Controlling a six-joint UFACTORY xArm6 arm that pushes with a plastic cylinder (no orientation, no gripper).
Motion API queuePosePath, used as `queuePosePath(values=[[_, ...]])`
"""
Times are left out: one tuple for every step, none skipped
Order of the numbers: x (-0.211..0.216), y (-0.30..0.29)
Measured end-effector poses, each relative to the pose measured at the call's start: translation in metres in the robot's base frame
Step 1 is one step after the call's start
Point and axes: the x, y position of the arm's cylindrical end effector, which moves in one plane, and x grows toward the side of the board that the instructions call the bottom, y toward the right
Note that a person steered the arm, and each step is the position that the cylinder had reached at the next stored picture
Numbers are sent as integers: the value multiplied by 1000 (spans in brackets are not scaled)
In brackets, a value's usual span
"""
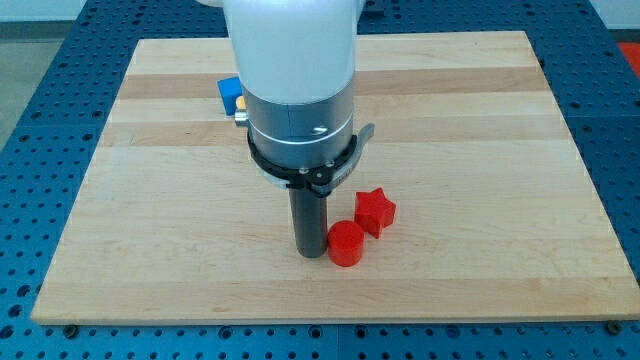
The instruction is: Slide the red circle to the bottom right
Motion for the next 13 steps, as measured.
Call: queuePosePath(values=[[-13,29],[-13,77],[-13,119],[-14,153],[-14,153],[-14,125],[-10,76],[4,58],[60,71],[63,72],[45,89],[25,118],[16,149]])
